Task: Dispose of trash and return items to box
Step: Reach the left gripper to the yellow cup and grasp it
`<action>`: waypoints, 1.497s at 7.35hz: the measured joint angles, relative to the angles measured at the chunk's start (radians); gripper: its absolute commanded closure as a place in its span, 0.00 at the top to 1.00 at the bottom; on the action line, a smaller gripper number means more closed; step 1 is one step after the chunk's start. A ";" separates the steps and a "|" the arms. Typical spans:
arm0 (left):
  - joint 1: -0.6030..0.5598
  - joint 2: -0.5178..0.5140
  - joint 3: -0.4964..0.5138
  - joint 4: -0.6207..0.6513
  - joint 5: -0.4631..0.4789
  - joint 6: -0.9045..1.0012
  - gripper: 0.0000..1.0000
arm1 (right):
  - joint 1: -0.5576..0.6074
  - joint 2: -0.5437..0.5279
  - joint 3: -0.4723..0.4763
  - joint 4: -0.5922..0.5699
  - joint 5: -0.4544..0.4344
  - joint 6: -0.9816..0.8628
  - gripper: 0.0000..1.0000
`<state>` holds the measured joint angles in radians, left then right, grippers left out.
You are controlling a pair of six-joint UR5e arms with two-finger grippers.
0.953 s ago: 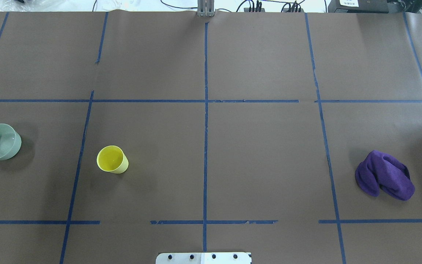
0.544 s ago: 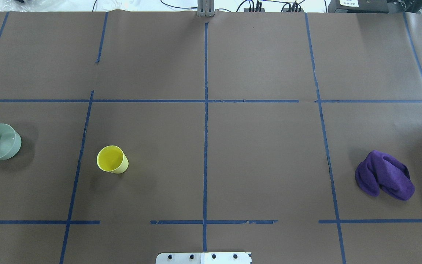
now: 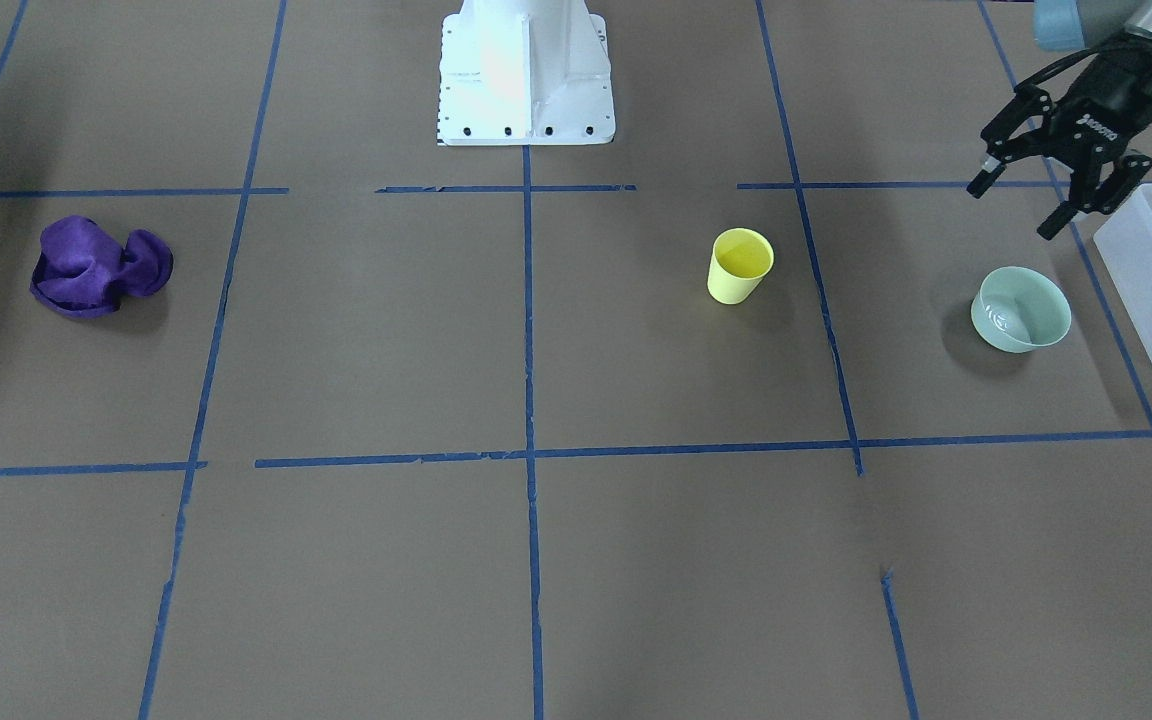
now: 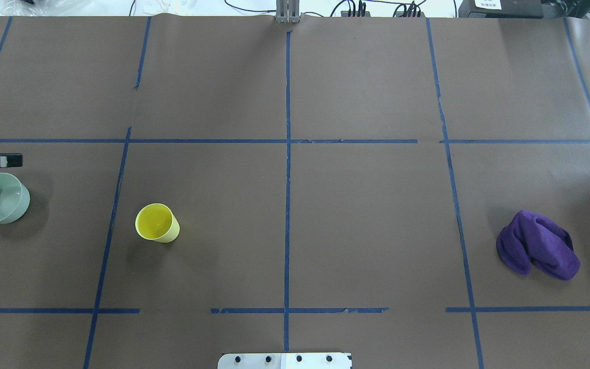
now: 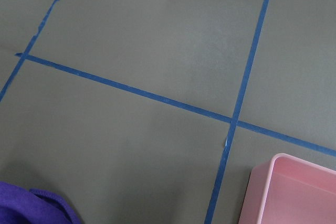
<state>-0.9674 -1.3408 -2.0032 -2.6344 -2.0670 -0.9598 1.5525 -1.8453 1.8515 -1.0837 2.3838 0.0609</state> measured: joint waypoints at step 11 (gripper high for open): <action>0.496 -0.291 -0.011 0.535 0.412 -0.470 0.62 | 0.000 -0.015 -0.001 0.002 -0.004 -0.006 1.00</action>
<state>-0.4710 -1.6314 -2.0138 -2.0994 -1.6553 -1.4298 1.5524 -1.8607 1.8501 -1.0816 2.3798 0.0548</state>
